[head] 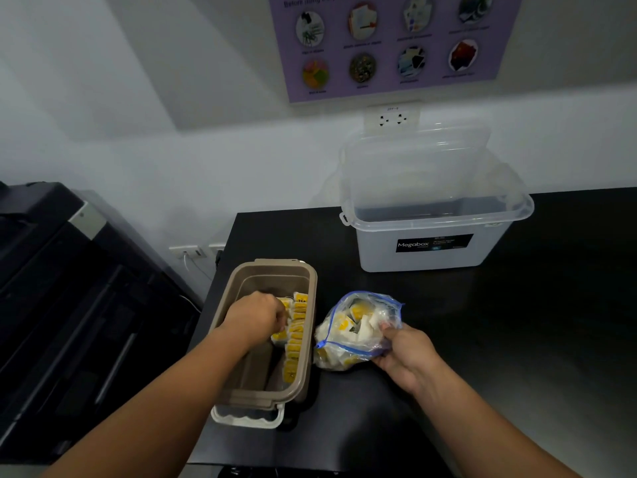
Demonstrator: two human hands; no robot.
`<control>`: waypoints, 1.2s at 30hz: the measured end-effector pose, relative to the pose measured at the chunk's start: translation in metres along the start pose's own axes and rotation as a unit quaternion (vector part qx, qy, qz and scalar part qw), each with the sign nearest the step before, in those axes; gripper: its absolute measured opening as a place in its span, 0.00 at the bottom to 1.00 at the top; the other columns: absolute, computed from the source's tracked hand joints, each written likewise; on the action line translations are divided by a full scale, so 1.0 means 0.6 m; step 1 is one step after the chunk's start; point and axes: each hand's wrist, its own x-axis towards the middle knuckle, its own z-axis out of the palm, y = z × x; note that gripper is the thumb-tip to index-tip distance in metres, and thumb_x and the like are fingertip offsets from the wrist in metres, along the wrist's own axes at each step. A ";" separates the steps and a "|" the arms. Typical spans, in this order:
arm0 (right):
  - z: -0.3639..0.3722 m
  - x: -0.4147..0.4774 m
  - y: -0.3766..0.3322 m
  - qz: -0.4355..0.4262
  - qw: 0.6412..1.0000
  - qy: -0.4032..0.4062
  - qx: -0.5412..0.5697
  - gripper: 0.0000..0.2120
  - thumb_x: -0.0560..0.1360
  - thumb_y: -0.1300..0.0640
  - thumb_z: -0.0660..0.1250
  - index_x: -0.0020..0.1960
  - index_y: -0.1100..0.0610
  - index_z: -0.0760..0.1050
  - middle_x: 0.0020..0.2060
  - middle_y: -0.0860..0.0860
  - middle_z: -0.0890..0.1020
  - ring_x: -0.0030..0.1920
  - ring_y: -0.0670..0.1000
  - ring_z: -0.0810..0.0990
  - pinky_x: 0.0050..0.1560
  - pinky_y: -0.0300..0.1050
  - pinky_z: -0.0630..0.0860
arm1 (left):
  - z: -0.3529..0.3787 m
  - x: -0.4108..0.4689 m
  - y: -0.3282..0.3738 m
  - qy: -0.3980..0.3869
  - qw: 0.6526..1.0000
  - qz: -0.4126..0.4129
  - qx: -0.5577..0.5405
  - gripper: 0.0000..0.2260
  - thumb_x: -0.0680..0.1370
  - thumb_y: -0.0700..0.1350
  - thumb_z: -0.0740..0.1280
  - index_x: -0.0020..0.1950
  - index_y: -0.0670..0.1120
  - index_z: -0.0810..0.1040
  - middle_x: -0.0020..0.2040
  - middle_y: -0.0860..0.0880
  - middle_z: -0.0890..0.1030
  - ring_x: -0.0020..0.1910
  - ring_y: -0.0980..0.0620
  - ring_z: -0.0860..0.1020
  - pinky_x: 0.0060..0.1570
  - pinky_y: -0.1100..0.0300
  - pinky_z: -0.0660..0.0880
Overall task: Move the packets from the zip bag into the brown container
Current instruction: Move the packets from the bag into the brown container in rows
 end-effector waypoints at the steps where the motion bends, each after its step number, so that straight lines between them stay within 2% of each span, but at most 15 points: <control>1: 0.001 -0.002 -0.002 0.005 1.000 0.002 0.006 0.16 0.85 0.65 0.59 0.71 0.60 0.74 0.60 0.63 0.83 0.56 0.65 0.84 0.43 0.62 0.83 | -0.002 -0.002 0.000 -0.003 1.000 0.000 0.002 0.10 0.77 0.47 0.69 0.36 0.53 0.78 0.36 0.56 0.76 0.40 0.53 0.79 0.46 0.57 0.78; 6: 0.004 -0.012 -0.008 0.021 0.999 -0.005 0.028 0.18 0.81 0.63 0.61 0.69 0.62 0.75 0.59 0.64 0.84 0.56 0.66 0.85 0.40 0.59 0.84 | -0.003 -0.007 -0.001 -0.013 1.000 0.009 0.005 0.11 0.78 0.46 0.68 0.35 0.54 0.76 0.36 0.56 0.76 0.38 0.55 0.77 0.42 0.59 0.75; 8: 0.005 -0.014 -0.007 0.015 0.999 -0.024 0.032 0.19 0.80 0.60 0.60 0.68 0.63 0.77 0.58 0.64 0.85 0.58 0.66 0.84 0.46 0.61 0.84 | -0.005 -0.009 -0.001 -0.014 1.000 0.011 0.007 0.10 0.78 0.47 0.68 0.37 0.54 0.77 0.38 0.55 0.77 0.39 0.54 0.77 0.43 0.58 0.76; 10: 0.004 -0.013 -0.005 0.007 0.999 -0.039 0.030 0.20 0.81 0.56 0.59 0.68 0.62 0.78 0.57 0.64 0.86 0.60 0.66 0.84 0.55 0.64 0.81 | -0.013 -0.010 0.000 -0.017 1.000 0.013 -0.002 0.04 0.78 0.47 0.69 0.44 0.54 0.81 0.44 0.55 0.80 0.44 0.54 0.80 0.49 0.56 0.79; 12: 0.002 -0.010 -0.002 0.001 0.998 -0.051 0.034 0.22 0.82 0.51 0.57 0.69 0.61 0.78 0.59 0.63 0.85 0.61 0.66 0.83 0.60 0.66 0.80 | -0.025 -0.013 0.001 -0.007 1.000 0.012 -0.014 0.04 0.78 0.47 0.69 0.48 0.56 0.83 0.47 0.55 0.82 0.47 0.54 0.80 0.52 0.54 0.80; 14: 0.002 -0.005 0.001 -0.005 0.998 -0.060 0.038 0.24 0.84 0.46 0.56 0.70 0.59 0.78 0.60 0.62 0.85 0.62 0.65 0.83 0.60 0.65 0.80 | -0.044 -0.021 0.007 0.033 0.999 0.013 -0.022 0.05 0.78 0.47 0.68 0.48 0.57 0.82 0.46 0.55 0.82 0.46 0.55 0.80 0.51 0.54 0.80; 16: 0.003 -0.005 0.002 -0.006 0.998 -0.056 0.037 0.24 0.85 0.43 0.56 0.70 0.57 0.78 0.60 0.61 0.85 0.62 0.64 0.84 0.56 0.63 0.81 | -0.069 -0.035 0.021 0.092 0.994 0.019 -0.053 0.04 0.79 0.48 0.68 0.47 0.56 0.82 0.43 0.56 0.82 0.43 0.58 0.80 0.49 0.56 0.80; 19: 0.005 -0.007 0.005 -0.025 0.999 -0.032 0.007 0.22 0.85 0.46 0.59 0.69 0.60 0.78 0.58 0.61 0.86 0.59 0.62 0.85 0.55 0.61 0.82 | -0.101 -0.065 0.067 0.147 0.979 0.069 -0.125 0.02 0.78 0.50 0.70 0.46 0.56 0.82 0.41 0.57 0.82 0.41 0.62 0.79 0.46 0.61 0.78; 22: 0.009 -0.010 0.007 -0.039 0.999 -0.017 -0.029 0.21 0.86 0.48 0.59 0.67 0.62 0.79 0.54 0.60 0.88 0.55 0.60 0.87 0.50 0.56 0.83 | -0.103 -0.078 0.126 0.100 0.972 0.132 -0.167 0.02 0.77 0.49 0.72 0.47 0.55 0.84 0.42 0.57 0.83 0.42 0.62 0.80 0.46 0.63 0.77; 25: 0.009 -0.016 0.005 -0.047 0.997 -0.013 -0.066 0.20 0.87 0.48 0.58 0.64 0.61 0.81 0.52 0.59 0.88 0.52 0.58 0.88 0.49 0.53 0.82 | -0.075 -0.064 0.175 0.046 0.979 0.149 -0.131 0.04 0.77 0.48 0.72 0.50 0.52 0.86 0.45 0.55 0.85 0.45 0.59 0.82 0.50 0.59 0.79; 29: 0.001 -0.019 0.002 -0.057 0.994 -0.015 -0.093 0.19 0.87 0.48 0.57 0.63 0.60 0.81 0.51 0.59 0.88 0.51 0.57 0.89 0.50 0.53 0.82 | -0.028 -0.019 0.218 -0.018 0.995 0.088 -0.039 0.06 0.78 0.48 0.70 0.50 0.50 0.85 0.49 0.51 0.85 0.49 0.51 0.82 0.53 0.54 0.79; 31: -0.001 -0.022 0.001 -0.061 0.993 -0.015 -0.096 0.19 0.87 0.48 0.57 0.63 0.59 0.81 0.51 0.58 0.89 0.50 0.57 0.89 0.48 0.53 0.82 | -0.006 0.000 0.231 -0.039 0.998 0.048 -0.022 0.08 0.78 0.50 0.69 0.51 0.47 0.84 0.47 0.48 0.84 0.47 0.49 0.82 0.49 0.53 0.81; 36: -0.005 -0.027 -0.001 -0.060 0.994 -0.004 -0.096 0.18 0.87 0.48 0.57 0.62 0.57 0.81 0.50 0.58 0.89 0.51 0.57 0.89 0.51 0.55 0.83 | 0.020 0.015 0.247 -0.043 0.998 0.034 -0.014 0.12 0.77 0.53 0.69 0.52 0.45 0.83 0.44 0.46 0.82 0.42 0.49 0.81 0.44 0.54 0.79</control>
